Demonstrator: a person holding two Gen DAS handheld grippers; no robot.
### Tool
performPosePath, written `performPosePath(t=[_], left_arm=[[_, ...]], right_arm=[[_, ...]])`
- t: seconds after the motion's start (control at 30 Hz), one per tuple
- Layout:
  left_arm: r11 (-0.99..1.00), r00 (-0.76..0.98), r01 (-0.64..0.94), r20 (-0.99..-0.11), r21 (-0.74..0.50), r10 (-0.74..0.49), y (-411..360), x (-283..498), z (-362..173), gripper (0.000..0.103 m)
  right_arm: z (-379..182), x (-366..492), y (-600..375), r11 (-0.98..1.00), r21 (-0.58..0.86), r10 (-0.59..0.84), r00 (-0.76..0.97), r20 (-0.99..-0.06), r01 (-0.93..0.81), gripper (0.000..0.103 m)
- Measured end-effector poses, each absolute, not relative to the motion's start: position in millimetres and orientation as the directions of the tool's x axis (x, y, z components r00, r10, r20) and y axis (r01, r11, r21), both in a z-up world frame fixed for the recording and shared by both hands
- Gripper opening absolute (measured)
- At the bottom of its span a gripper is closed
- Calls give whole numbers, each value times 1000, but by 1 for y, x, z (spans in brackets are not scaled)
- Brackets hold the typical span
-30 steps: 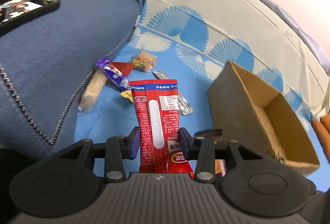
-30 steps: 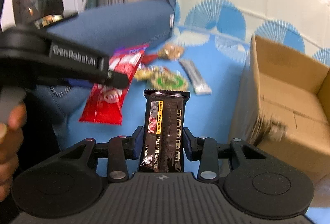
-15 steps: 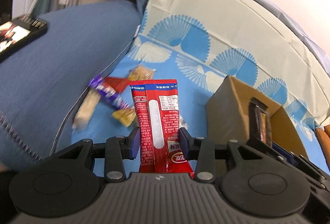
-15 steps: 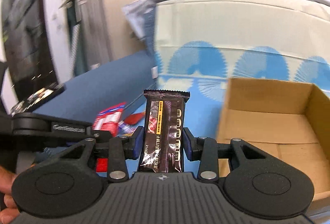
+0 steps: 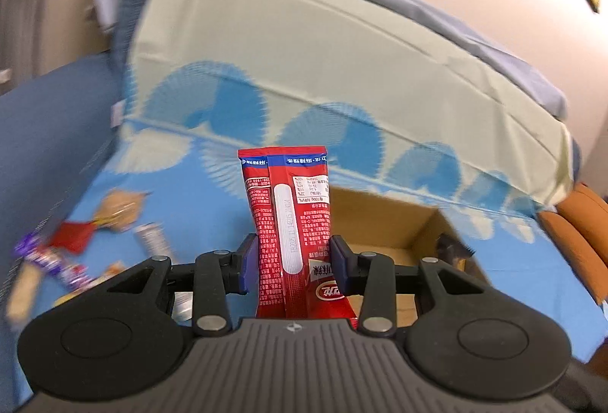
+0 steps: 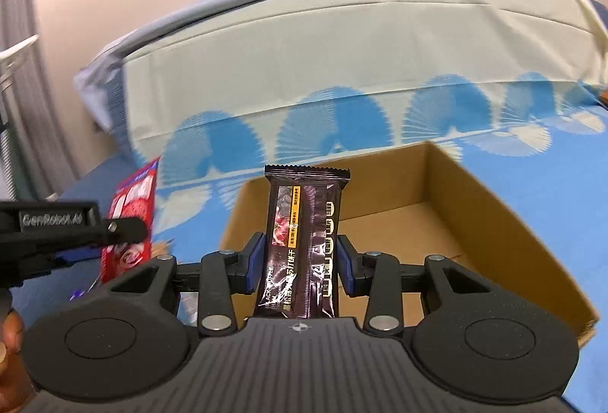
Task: Organize snacks
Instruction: 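Lift and carry both held snacks over the cardboard box with both tools, then open both tools to drop the snacks into the box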
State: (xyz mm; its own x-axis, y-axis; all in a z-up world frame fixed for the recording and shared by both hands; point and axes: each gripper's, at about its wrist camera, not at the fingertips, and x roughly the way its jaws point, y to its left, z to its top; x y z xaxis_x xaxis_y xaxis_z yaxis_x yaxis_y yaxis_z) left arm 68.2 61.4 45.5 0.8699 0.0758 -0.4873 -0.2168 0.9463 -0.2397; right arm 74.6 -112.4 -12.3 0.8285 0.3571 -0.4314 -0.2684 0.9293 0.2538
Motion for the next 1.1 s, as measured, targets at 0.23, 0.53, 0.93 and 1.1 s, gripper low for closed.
performPosePath(t=[0.23, 0.53, 0.93, 1.1], left_arm=[[971, 893, -108, -450, -211, 1, 19, 121, 53, 44], [983, 892, -19, -447, -181, -65, 2, 154, 62, 75], [981, 918, -193, -352, 10, 184, 103, 44, 29, 27], [939, 850, -338, -406, 71, 337, 197, 9, -6, 19]], right_arm=[[-16, 85, -142, 947, 289, 258, 868, -424, -140, 41], [-10, 85, -168, 963, 250, 13, 914, -406, 98, 74], [-9, 76, -146, 974, 225, 82, 917, -390, 8, 70], [-1, 58, -138, 952, 266, 240, 912, -334, -153, 49]])
